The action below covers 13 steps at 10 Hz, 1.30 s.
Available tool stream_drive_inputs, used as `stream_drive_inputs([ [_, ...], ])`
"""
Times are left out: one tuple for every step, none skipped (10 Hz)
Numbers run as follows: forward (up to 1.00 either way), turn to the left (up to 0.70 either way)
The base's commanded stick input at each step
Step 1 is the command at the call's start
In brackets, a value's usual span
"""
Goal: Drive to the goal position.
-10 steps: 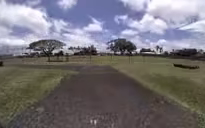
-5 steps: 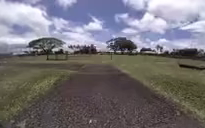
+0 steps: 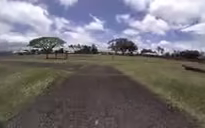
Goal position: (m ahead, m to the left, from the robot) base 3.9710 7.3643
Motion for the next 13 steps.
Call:
stream_drive_inputs([
  [0.7,0.01],
  [0.7,0.0],
  [0.7,0.0],
  [0.7,0.0],
  [0.7,0.02],
  [0.7,0.08],
  [0.7,0.35],
  [0.7,0.35],
  [0.7,0.35],
  [0.7,0.35],
  [0.7,0.35],
  [0.7,0.35],
  [0.7,0.35],
])
